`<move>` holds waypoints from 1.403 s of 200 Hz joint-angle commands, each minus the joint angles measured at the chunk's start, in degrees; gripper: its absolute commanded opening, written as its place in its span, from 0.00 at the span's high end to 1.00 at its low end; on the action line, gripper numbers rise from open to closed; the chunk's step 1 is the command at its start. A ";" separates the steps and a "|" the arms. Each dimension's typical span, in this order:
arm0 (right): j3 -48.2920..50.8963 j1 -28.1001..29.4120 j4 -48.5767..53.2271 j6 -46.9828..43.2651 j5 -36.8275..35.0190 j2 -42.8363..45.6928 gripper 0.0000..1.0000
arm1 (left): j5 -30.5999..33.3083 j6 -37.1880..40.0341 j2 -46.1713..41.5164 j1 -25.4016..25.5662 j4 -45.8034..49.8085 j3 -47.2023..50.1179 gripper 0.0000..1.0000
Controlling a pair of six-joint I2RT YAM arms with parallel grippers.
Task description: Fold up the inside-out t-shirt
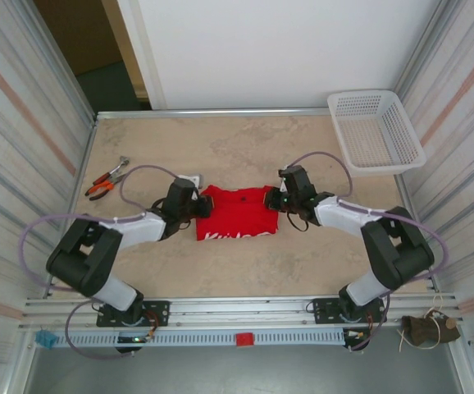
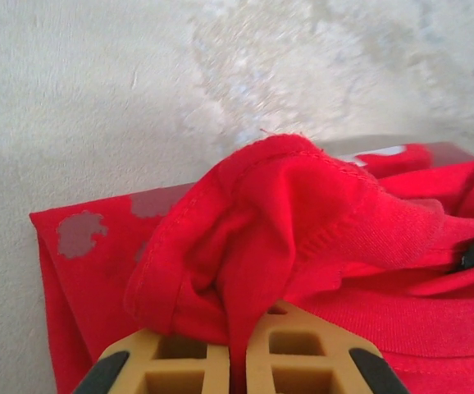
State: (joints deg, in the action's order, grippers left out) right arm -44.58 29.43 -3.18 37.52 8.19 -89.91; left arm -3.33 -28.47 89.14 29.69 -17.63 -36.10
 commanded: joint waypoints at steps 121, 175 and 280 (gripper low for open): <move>-6.82 0.57 16.33 -2.05 4.14 11.32 0.73 | -1.25 -4.32 -22.89 2.32 12.55 -2.55 0.17; -1.33 4.10 1.87 4.71 6.15 0.52 0.99 | -1.71 -14.21 -12.47 6.61 -6.02 7.63 0.18; 0.77 0.40 0.50 1.73 10.74 3.59 0.86 | 1.69 -11.55 -17.35 5.77 0.12 6.14 0.18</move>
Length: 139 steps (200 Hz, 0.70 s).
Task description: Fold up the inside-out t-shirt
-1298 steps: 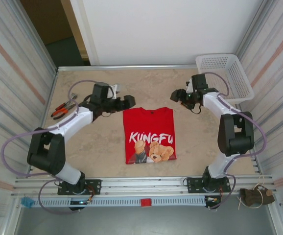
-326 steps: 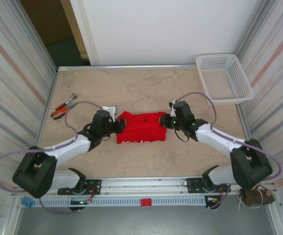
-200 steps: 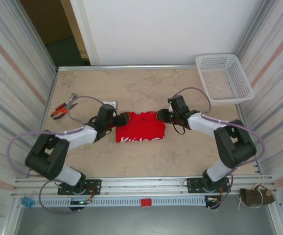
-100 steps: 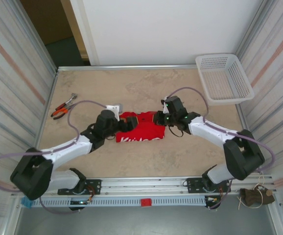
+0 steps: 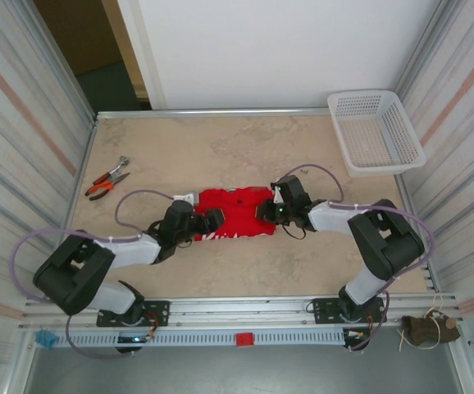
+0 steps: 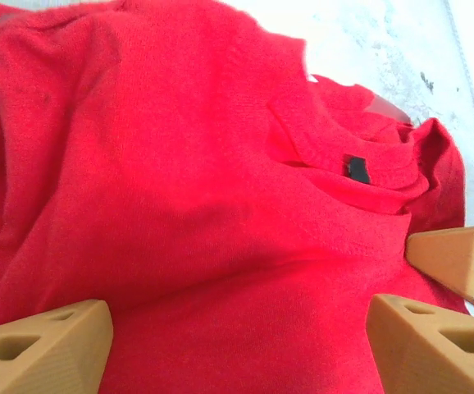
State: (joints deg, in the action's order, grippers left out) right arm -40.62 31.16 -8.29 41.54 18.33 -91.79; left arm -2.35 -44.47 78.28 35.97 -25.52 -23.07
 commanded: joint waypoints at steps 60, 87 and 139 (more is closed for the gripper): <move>-11.47 -4.00 7.41 -4.30 2.79 -1.76 0.86 | -13.65 9.28 3.63 -5.20 10.39 -20.97 0.18; -11.76 -3.99 4.66 -3.02 2.65 -6.56 0.86 | -14.44 8.89 10.76 -5.38 6.72 -20.85 0.18; -12.38 -4.52 0.23 -2.35 5.27 -15.88 0.86 | -8.81 6.76 22.47 -10.23 -0.77 -21.32 0.19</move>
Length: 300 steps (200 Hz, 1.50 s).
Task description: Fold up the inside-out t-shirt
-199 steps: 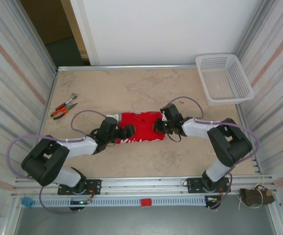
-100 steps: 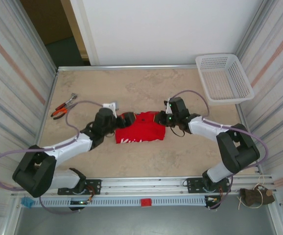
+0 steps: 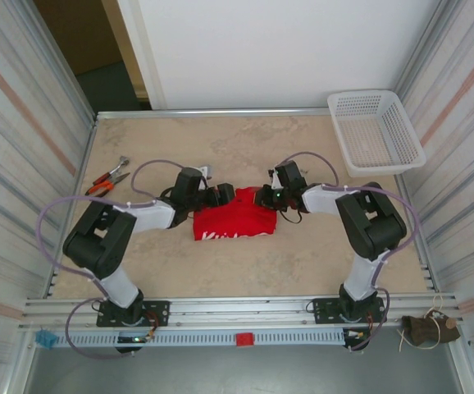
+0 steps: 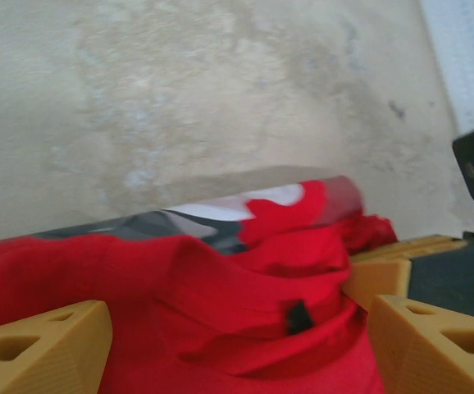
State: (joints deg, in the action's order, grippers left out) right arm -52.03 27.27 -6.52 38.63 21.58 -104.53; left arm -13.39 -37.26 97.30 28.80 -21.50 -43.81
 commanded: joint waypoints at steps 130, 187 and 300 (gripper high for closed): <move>11.54 8.09 4.12 1.47 -3.33 20.89 0.83 | 5.98 -5.10 -17.52 9.61 9.36 3.38 0.18; 16.99 7.63 -4.08 4.82 -5.06 12.01 0.86 | 12.27 -9.54 -14.83 9.86 -0.07 16.12 0.17; 9.15 -3.18 18.51 1.90 -7.49 39.46 0.51 | 11.43 -10.79 -19.64 14.03 9.52 3.43 0.17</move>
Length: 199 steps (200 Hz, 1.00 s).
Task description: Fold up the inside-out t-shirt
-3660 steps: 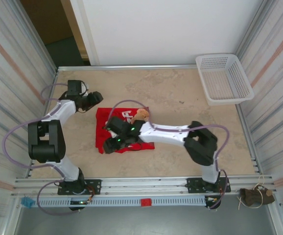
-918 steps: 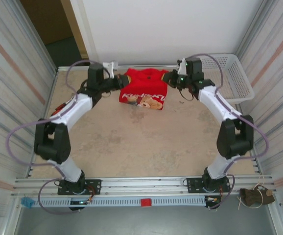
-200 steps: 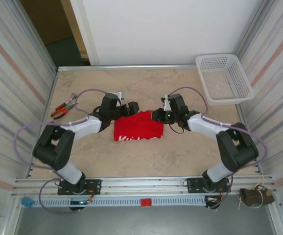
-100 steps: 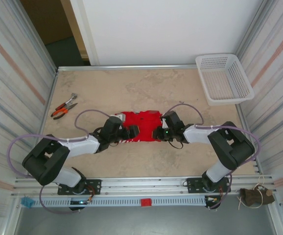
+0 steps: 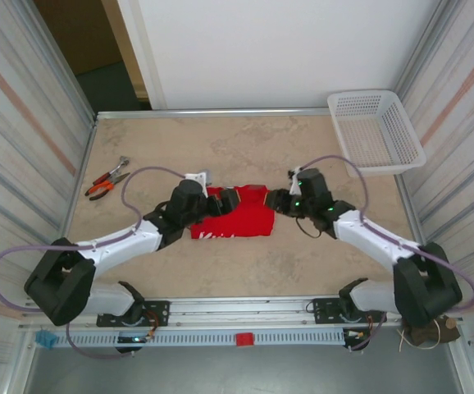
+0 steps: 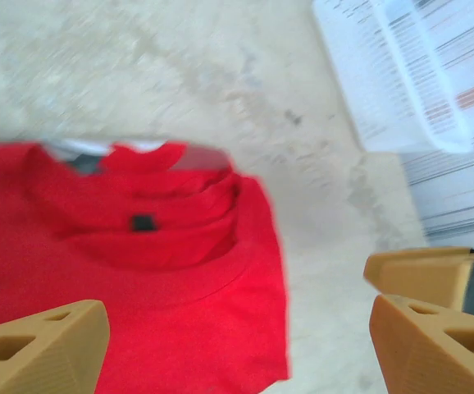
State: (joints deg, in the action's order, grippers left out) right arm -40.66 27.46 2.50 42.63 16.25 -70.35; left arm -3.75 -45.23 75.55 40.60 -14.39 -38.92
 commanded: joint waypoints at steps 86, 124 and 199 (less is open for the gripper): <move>-1.17 -9.59 20.62 -2.71 -3.21 20.60 0.32 | 6.57 -12.33 17.82 -2.65 6.81 -3.76 0.16; -1.59 -9.75 22.10 -1.90 -3.31 23.47 0.32 | 2.39 -1.43 21.02 -13.43 18.15 -12.35 0.15; -2.49 -9.72 23.94 -1.20 -3.07 25.21 0.31 | 0.50 4.61 38.04 -26.82 29.19 -34.63 0.16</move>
State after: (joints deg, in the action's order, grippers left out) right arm -42.26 17.98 24.80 41.36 13.45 -46.28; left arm -3.60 -42.57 108.53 15.42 8.14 -67.83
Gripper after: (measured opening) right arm 0.690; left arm 0.845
